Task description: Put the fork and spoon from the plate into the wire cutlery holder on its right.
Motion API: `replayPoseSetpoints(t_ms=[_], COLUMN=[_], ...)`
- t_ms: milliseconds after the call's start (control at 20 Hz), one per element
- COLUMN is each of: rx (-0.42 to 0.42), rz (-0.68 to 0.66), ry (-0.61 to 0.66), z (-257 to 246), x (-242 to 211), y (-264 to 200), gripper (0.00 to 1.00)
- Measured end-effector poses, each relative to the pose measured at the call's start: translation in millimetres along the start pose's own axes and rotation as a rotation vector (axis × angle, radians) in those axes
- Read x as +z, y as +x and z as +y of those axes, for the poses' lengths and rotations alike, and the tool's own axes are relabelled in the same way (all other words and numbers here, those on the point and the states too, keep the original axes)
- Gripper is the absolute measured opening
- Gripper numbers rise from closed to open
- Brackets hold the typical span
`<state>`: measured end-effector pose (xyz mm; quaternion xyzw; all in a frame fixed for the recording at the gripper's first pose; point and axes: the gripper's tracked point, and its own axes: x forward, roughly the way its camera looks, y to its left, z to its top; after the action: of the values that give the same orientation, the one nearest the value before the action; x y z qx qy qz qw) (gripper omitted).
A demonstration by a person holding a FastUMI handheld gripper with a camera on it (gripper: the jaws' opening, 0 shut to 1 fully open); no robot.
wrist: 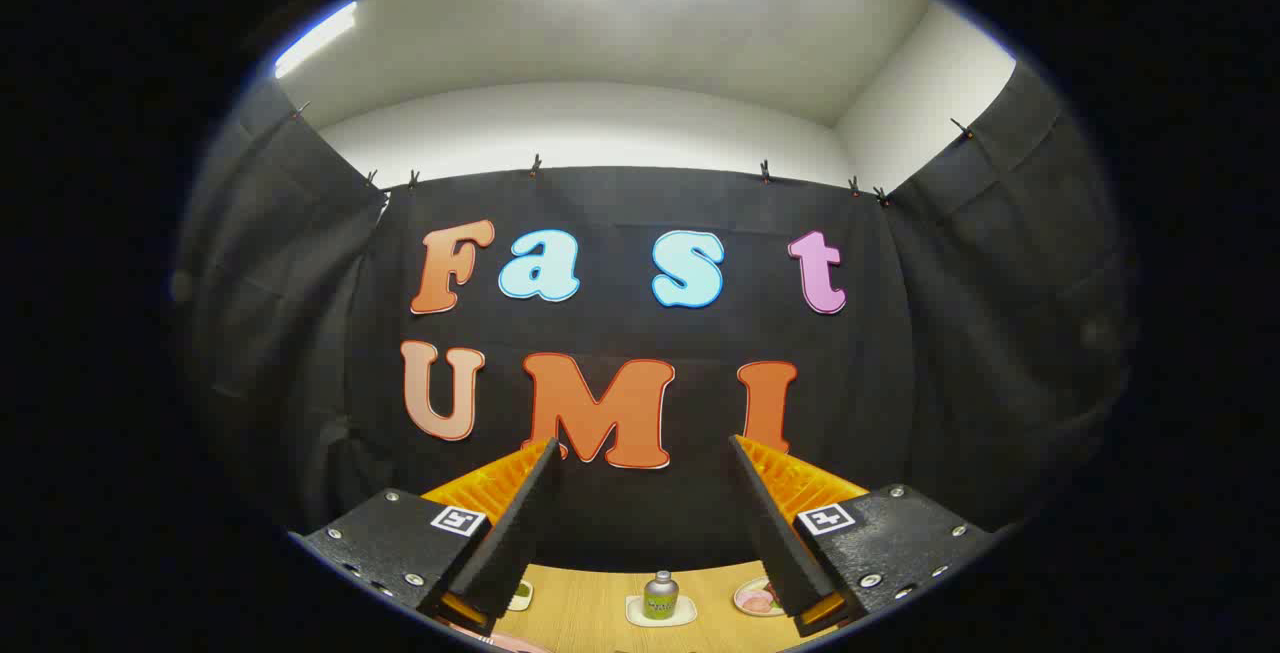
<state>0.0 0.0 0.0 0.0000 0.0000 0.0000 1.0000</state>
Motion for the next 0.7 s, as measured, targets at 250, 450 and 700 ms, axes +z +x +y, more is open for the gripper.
replayPoseSetpoints(t_ms=[250, 450, 700], rx=[0.024, 0.036, 0.035], rz=[0.012, 0.018, 0.01], ry=[0.007, 0.016, 0.021], z=[9.0, 15.0, 19.9], x=[-5.4, -6.6, -5.2], y=[-1.8, -2.4, -0.8], gripper=[0.97, 0.97, 0.97])
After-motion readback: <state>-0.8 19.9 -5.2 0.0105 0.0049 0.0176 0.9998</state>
